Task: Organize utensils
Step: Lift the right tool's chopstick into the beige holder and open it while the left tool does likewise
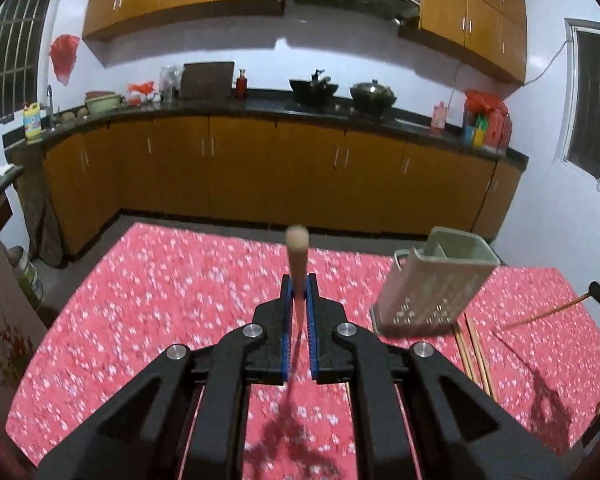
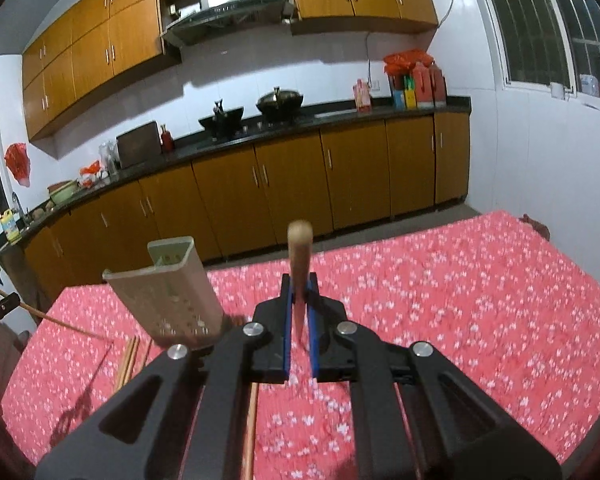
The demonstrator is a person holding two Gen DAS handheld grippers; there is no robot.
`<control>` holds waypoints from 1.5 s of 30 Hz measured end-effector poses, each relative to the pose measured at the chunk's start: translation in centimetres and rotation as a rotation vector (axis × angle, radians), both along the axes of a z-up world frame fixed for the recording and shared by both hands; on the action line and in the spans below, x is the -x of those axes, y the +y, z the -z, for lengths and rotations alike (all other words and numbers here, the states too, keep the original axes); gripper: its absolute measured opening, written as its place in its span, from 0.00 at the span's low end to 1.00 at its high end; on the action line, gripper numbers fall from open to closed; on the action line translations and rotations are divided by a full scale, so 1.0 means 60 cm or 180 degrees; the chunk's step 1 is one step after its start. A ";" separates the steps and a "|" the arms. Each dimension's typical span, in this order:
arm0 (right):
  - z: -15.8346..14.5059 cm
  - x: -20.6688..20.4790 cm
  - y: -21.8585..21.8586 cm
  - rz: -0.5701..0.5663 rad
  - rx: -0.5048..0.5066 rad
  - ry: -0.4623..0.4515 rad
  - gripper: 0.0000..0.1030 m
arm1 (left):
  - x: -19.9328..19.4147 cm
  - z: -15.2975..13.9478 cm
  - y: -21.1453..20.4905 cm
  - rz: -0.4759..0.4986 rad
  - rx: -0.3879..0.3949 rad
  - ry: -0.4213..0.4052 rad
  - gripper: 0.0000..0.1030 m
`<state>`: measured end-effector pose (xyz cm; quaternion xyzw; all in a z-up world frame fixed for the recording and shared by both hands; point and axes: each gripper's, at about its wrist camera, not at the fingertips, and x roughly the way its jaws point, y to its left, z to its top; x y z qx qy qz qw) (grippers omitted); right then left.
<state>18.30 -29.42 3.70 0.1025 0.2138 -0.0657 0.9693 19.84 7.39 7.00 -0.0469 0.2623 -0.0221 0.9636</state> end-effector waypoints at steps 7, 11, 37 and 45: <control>-0.114 -0.004 -0.003 -0.0096 -0.0053 -0.0532 0.08 | -0.020 -0.060 0.002 -0.0067 -0.0097 -0.0232 0.07; -0.183 -0.005 0.013 -0.0283 -0.0122 -0.0856 0.08 | -0.023 -0.123 -0.016 -0.0025 -0.0042 -0.0507 0.07; -0.114 -0.124 0.113 -0.0733 -0.0080 -0.0494 0.13 | -0.088 -0.084 -0.142 0.0395 0.0503 -0.0466 0.07; -0.137 -0.081 0.105 -0.0734 -0.0114 -0.0693 0.28 | -0.060 -0.111 -0.112 0.0321 0.0568 -0.0603 0.26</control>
